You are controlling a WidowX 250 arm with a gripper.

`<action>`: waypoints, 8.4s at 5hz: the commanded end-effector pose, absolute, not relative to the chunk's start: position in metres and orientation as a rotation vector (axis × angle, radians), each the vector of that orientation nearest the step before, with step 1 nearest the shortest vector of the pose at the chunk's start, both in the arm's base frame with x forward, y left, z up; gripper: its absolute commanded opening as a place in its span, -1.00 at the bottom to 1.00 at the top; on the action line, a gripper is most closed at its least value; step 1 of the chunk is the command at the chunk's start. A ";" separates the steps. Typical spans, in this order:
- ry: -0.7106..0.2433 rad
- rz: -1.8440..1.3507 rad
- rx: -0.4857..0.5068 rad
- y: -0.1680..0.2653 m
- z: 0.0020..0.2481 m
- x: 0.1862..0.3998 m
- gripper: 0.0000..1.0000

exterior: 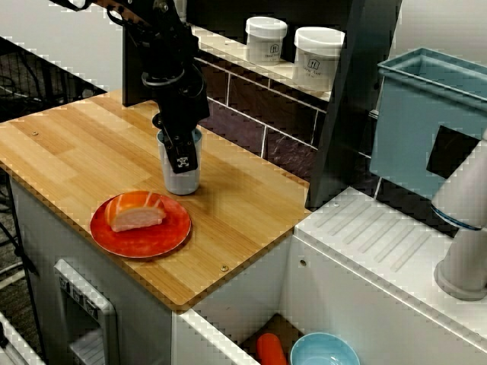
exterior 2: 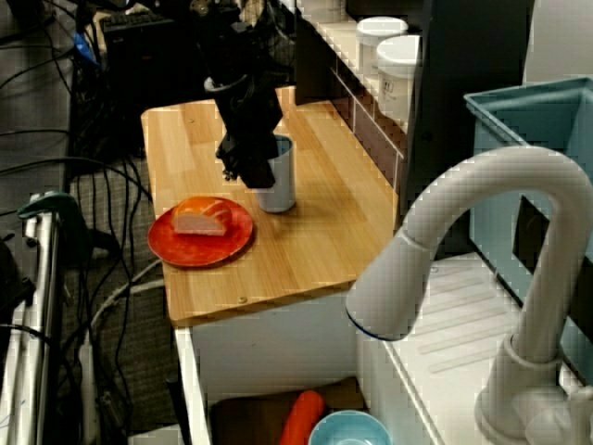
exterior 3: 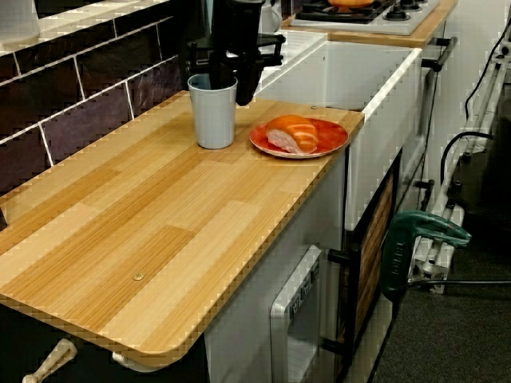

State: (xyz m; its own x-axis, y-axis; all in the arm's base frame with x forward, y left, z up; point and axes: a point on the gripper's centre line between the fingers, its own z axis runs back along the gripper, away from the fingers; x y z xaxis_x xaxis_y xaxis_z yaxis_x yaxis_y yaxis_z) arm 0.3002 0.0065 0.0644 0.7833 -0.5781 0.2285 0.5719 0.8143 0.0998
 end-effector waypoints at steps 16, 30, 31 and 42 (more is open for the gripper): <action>-0.229 -1.056 -0.015 0.002 0.057 0.328 1.00; -0.093 -1.059 -0.085 0.149 0.080 0.297 1.00; -0.109 -1.025 -0.102 0.138 0.082 0.298 1.00; -0.362 -0.219 0.052 0.156 0.147 0.252 1.00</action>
State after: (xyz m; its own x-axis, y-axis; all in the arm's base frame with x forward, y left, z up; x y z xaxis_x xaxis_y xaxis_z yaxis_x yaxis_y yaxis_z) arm 0.2543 0.1525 0.1331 0.9248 -0.2209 0.3098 0.2173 0.9750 0.0465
